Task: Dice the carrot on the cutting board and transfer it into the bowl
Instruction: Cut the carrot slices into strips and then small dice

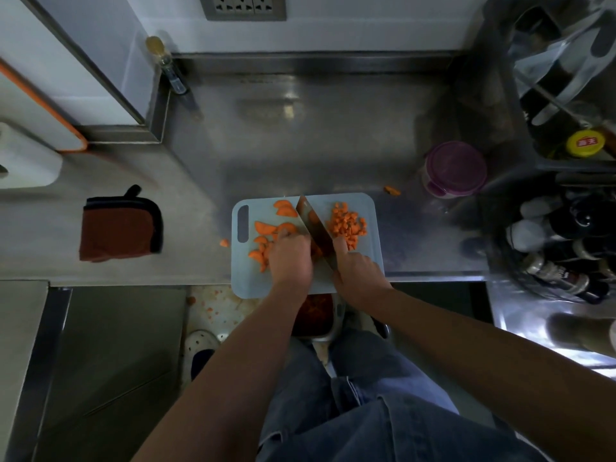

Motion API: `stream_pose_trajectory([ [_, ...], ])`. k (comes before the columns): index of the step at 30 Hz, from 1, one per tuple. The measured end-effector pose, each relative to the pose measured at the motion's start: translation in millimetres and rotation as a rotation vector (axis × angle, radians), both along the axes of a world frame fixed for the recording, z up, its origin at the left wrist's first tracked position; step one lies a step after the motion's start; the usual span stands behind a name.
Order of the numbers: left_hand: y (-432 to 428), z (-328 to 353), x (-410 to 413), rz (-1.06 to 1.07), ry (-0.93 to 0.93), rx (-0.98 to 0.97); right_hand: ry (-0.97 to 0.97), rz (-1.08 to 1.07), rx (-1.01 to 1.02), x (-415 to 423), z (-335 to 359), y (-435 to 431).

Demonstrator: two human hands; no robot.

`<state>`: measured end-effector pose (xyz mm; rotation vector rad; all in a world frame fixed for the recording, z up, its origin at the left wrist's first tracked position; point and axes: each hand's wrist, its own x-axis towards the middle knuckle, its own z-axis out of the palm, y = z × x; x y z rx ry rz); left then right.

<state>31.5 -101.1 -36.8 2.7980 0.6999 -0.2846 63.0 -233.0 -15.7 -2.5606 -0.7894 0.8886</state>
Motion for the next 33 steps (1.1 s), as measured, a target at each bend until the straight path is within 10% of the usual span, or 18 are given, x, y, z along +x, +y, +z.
stream_pose_trajectory([
  [33,4,6,-26,-0.006,0.024,0.110,0.109,0.033,0.090,3,5,-28],
])
